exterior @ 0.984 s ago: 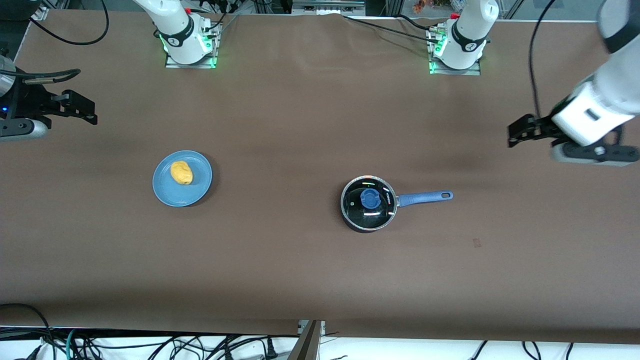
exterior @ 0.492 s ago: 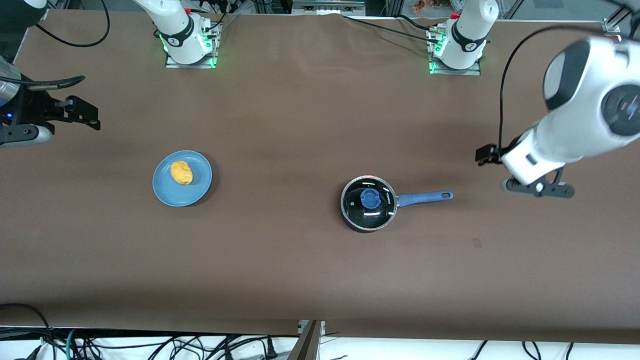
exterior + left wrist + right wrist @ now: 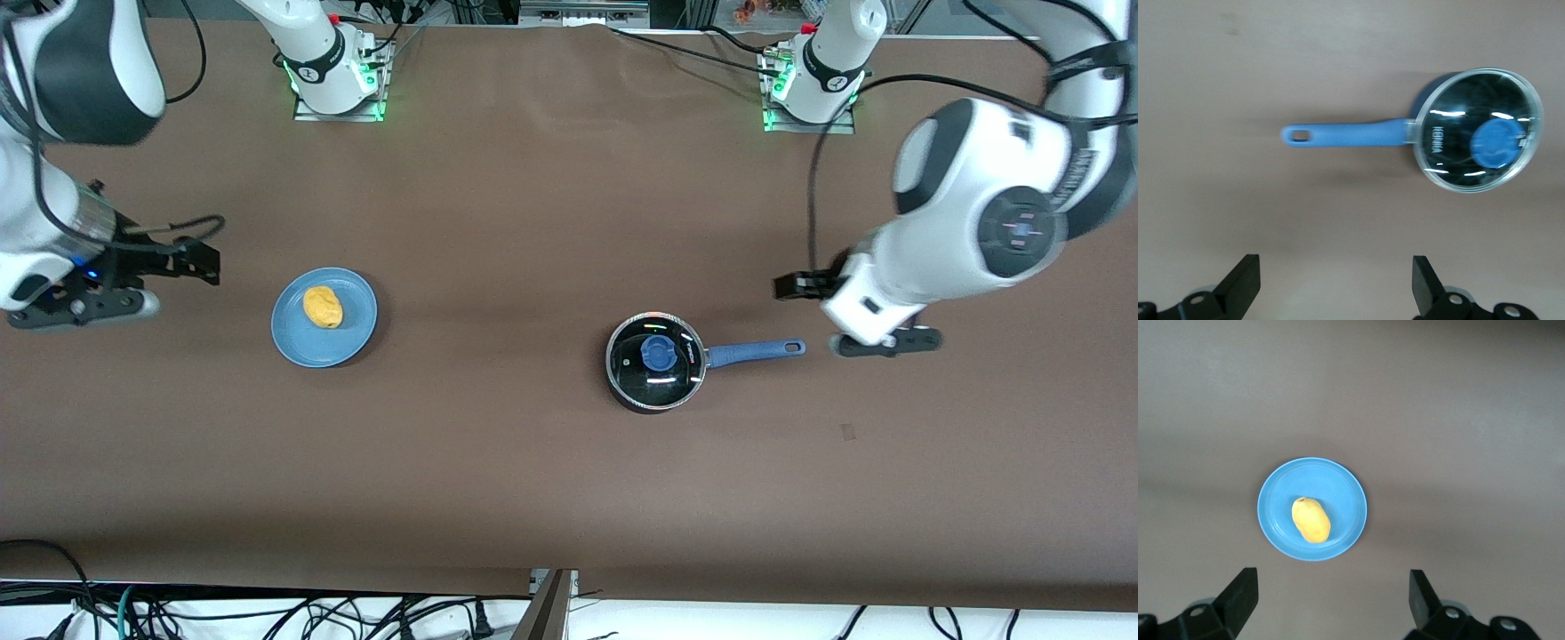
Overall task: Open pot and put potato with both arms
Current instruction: 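Reach the left gripper to the lid knob while the right gripper reaches the potato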
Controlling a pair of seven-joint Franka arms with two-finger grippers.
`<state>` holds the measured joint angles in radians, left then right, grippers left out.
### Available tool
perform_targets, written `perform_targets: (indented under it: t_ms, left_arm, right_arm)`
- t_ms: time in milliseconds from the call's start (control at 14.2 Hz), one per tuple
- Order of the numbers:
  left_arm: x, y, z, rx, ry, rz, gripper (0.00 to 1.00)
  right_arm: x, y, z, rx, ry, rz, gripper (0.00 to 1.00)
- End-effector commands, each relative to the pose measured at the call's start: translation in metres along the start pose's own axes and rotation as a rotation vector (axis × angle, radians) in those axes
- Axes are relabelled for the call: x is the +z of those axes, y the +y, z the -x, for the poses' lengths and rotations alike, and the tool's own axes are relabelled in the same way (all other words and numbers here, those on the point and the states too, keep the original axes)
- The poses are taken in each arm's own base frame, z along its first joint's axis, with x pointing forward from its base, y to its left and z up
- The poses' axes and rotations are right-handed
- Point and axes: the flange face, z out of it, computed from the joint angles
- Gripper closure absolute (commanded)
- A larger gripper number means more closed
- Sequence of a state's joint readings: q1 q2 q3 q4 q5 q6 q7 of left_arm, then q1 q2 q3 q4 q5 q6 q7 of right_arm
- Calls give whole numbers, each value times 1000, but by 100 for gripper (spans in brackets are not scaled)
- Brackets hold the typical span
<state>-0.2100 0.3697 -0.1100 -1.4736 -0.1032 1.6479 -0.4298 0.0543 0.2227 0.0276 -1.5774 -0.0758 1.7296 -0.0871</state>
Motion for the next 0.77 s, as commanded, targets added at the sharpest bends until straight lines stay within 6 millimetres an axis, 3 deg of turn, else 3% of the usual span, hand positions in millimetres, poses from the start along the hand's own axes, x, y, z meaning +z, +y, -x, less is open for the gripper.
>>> perform_targets:
  t_ms: [0,211,351,562,703]
  left_arm:
    - [27,51,-17,-100,15,68,0]
    - [74,93,-28,-98,46,93,0]
    - [101,112,-36,-85,76,112,0]
    - [133,123,-45,-81,96,123,0]
    - [144,134,-40,-60,96,111,0]
  right_arm:
    - [40,-2,-9,-17,-31,9,0]
    - [91,-5,-14,-26,-50,3,0]
    - [127,-11,-5,-29,-84,-5,0]
    - [183,-16,18,-32,-99,-16,0]
    - [202,-21,28,-39,-99,-17,0]
